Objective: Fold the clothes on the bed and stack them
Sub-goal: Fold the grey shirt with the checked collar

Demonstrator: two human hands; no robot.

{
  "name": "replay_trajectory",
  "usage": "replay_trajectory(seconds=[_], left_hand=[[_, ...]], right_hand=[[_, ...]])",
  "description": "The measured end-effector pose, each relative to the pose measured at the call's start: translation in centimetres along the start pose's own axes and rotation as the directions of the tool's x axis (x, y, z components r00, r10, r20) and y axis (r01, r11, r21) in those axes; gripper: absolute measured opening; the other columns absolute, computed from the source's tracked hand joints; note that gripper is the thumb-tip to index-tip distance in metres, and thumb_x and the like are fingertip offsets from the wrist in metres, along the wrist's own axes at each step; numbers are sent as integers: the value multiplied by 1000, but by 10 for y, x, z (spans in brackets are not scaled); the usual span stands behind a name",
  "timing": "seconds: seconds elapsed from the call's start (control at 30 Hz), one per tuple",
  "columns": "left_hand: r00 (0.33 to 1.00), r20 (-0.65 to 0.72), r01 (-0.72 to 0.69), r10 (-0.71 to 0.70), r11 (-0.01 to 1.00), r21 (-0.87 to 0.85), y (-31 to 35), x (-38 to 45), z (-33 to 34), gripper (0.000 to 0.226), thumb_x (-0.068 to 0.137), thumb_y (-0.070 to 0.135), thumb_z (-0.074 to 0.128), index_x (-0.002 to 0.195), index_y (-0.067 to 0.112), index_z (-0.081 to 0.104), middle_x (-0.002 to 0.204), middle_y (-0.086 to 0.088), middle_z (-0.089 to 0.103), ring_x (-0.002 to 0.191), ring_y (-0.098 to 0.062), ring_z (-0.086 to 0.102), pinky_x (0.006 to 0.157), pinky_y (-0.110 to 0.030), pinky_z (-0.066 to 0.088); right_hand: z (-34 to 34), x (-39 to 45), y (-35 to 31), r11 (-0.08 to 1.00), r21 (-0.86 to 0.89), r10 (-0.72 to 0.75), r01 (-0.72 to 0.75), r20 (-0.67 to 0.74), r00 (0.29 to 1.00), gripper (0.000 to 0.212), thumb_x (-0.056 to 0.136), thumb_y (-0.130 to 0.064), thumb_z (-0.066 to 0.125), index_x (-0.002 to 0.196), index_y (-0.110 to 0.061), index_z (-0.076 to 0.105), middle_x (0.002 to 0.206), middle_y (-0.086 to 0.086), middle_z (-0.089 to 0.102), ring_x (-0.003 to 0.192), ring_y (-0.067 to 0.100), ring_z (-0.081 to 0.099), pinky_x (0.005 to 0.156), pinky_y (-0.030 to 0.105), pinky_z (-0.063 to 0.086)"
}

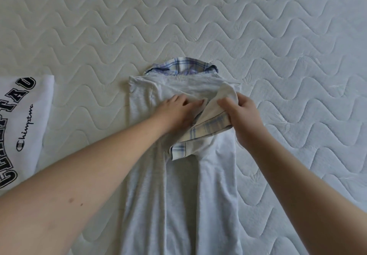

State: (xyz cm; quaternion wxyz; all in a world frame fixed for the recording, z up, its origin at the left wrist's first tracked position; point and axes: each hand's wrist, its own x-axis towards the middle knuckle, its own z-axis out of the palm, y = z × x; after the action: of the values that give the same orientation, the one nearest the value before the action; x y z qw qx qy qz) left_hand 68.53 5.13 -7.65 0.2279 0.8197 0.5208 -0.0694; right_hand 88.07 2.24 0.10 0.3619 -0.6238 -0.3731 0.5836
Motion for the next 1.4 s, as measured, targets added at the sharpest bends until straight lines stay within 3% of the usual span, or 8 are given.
replay_trajectory(seconds=[0.13, 0.3, 0.4, 0.6, 0.87, 1.17, 1.27, 1.4], left_hand=[[998, -57, -10, 14, 997, 75, 18, 4, 11, 67, 82, 43, 2, 143, 29, 26, 128, -11, 43, 113, -31, 43, 91, -41, 38], [918, -299, 141, -260, 919, -369, 16, 14, 10, 29, 95, 21, 54, 123, 14, 50, 116, -10, 60, 89, -23, 60, 68, -25, 35], [868, -470, 66, -160, 975, -210, 18, 3, 11, 21, 84, 14, 71, 96, 8, 55, 96, -12, 56, 78, -20, 50, 67, -27, 32], [998, -58, 16, -12, 997, 76, 46, -31, 35, 42, 91, 41, 51, 125, 17, 43, 126, -4, 42, 118, -24, 42, 90, -31, 30], [963, 17, 266, -268, 944, -195, 68, -49, 38, 43, 90, 35, 57, 125, 11, 48, 125, -12, 54, 117, -29, 51, 97, -35, 40], [999, 15, -23, 30, 938, -345, 57, -67, 47, 25, 90, 30, 57, 111, 18, 61, 111, -4, 63, 101, -25, 58, 72, -21, 32], [999, -23, 10, -27, 831, -556, 50, -79, 52, 11, 85, 27, 55, 86, 17, 58, 89, 1, 64, 88, -22, 63, 65, -23, 36], [984, -103, 68, -148, 831, -552, 55, -82, 55, 33, 80, 22, 67, 109, 9, 60, 106, -9, 59, 99, -24, 56, 81, -36, 47]], right_hand=[[4, 5, -16, 998, 55, -43, 42, 20, 999, 9, 72, -21, 60, 71, -14, 66, 71, 7, 59, 68, 20, 57, 61, 32, 46], [-11, 11, -13, 998, 41, -42, 43, -17, 999, 11, 71, -20, 57, 66, -19, 67, 57, -6, 59, 53, 10, 57, 48, 20, 45], [-20, 13, -6, 999, 46, -26, 27, -20, 999, 11, 72, -19, 57, 73, -13, 66, 59, -2, 59, 54, 12, 57, 49, 21, 46], [-20, 11, -2, 998, 57, -39, 39, -3, 999, 16, 75, -17, 57, 62, -21, 66, 56, -7, 58, 52, 8, 57, 48, 20, 45], [-20, 9, -7, 991, 126, -42, 40, 13, 999, 7, 78, -22, 65, 76, -16, 68, 68, 0, 63, 65, 15, 62, 59, 27, 50], [-12, 8, -7, 964, 267, 12, -19, 27, 1000, 17, 89, -14, 65, 72, -16, 64, 68, 1, 64, 65, 16, 63, 63, 30, 52], [-8, 8, -7, 957, 288, 37, -44, 30, 999, 12, 89, -14, 65, 77, -14, 66, 72, 4, 65, 69, 18, 64, 69, 35, 52], [-2, 6, -4, 952, 300, 42, -55, 51, 998, 7, 88, -15, 66, 84, -9, 66, 77, 7, 68, 73, 20, 66, 73, 37, 55]])
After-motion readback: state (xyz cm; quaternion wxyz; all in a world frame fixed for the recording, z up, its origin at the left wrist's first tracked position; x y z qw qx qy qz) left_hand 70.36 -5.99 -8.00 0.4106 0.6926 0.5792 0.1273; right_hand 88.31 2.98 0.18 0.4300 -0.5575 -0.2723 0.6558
